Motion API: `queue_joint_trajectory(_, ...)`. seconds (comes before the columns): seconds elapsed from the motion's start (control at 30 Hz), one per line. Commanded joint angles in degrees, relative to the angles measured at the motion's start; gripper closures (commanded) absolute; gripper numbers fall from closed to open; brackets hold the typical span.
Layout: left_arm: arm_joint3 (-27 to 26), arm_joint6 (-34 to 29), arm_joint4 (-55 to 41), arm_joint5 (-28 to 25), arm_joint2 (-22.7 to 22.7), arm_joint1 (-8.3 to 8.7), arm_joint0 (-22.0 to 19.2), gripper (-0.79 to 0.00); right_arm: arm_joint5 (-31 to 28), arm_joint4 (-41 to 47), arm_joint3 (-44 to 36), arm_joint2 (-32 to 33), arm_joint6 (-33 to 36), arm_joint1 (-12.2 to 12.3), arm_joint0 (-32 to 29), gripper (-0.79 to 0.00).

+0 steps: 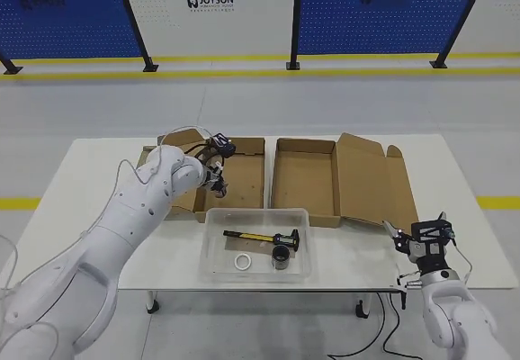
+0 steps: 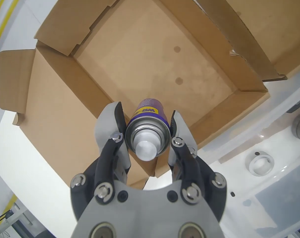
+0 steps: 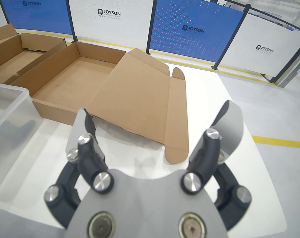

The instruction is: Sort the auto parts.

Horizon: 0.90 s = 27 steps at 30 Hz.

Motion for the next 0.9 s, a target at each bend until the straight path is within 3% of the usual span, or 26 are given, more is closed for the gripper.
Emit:
queue_joint_trajectory(0.0,1.6,0.1,0.2,-0.3,0.6,-0.73,-0.4,0.000,0.0,0.0,0.0,0.0,0.0,0.0,0.0,-0.785)
queue_joint_trajectory(0.4,9.2,1.7,1.3,-1.1,2.7,-4.53,-2.5,-0.031,0.0,0.0,0.0,0.0,0.0,0.0,0.0,-0.785)
queue_joint_trajectory(0.53,11.0,2.0,1.8,-1.5,3.0,-5.49,-3.1,-0.231,0.0,0.0,0.0,0.0,0.0,0.0,0.0,-0.785)
queue_joint_trajectory(0.57,11.4,2.0,1.9,-1.6,3.1,-5.71,-3.2,-0.323,0.0,0.0,0.0,0.0,0.0,0.0,0.0,-0.785)
queue_joint_trajectory(0.63,12.2,2.1,2.0,-1.9,3.2,-6.11,-3.4,-0.391,0.0,0.0,0.0,0.0,0.0,0.0,0.0,-0.785)
queue_joint_trajectory(0.67,12.6,2.2,2.1,-2.0,3.2,-6.28,-3.5,-0.468,0.0,0.0,0.0,0.0,0.0,0.0,0.0,-0.785)
queue_joint_trajectory(0.7,13.0,2.3,2.3,-2.0,3.2,-6.44,-3.7,-0.613,0.0,0.0,0.0,0.0,0.0,0.0,0.0,-0.785)
queue_joint_trajectory(0.8,13.9,2.7,2.6,-2.3,3.2,-6.88,-3.9,-0.634,0.0,0.0,0.0,0.0,0.0,0.0,0.0,-0.785)
queue_joint_trajectory(0.87,14.3,2.9,2.9,-2.4,3.2,-7.14,-4.1,-0.711,0.0,0.0,0.0,0.0,0.0,0.0,0.0,-0.785)
